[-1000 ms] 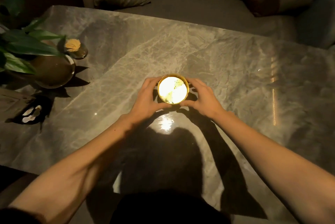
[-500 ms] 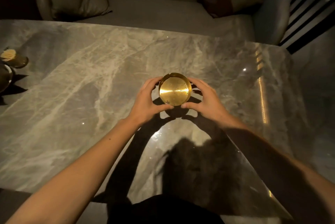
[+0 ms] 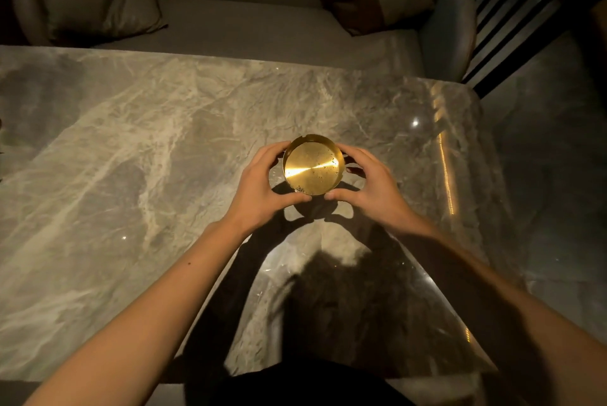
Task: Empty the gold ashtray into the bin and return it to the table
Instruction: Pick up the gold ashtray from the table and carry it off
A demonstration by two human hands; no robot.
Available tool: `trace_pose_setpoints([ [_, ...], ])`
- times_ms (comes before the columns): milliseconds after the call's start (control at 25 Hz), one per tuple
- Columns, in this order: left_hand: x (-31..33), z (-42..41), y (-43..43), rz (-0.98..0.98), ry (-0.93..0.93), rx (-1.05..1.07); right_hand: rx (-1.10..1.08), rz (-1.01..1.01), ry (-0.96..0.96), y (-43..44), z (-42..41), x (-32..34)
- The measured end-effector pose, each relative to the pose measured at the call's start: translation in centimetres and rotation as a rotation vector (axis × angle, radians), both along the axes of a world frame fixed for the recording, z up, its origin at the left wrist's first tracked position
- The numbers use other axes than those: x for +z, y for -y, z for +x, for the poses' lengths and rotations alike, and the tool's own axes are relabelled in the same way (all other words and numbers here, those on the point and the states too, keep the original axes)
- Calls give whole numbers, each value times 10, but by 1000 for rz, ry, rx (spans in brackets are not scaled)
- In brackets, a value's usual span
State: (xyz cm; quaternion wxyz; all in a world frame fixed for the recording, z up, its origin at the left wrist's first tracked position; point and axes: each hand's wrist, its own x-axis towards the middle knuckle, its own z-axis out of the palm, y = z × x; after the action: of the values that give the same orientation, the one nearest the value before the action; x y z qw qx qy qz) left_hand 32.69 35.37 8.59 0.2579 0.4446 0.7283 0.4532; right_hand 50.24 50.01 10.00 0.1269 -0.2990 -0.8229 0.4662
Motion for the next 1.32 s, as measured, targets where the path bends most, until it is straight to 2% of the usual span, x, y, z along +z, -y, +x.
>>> trace_pose_setpoints([
  [520, -1, 34, -44, 40, 41, -114, -147, -2, 73, -21, 48, 10],
  [720, 1, 85, -89, 25, -5, -115, -150, -57, 27, -64, 99, 2],
  [1000, 0, 198, -162, -10, -12, -18, -97, -108, -3, -151, 196, -10],
  [1320, 8, 289, -231, -18, -9, -105, -120, -62, -18, -214, 298, -13],
])
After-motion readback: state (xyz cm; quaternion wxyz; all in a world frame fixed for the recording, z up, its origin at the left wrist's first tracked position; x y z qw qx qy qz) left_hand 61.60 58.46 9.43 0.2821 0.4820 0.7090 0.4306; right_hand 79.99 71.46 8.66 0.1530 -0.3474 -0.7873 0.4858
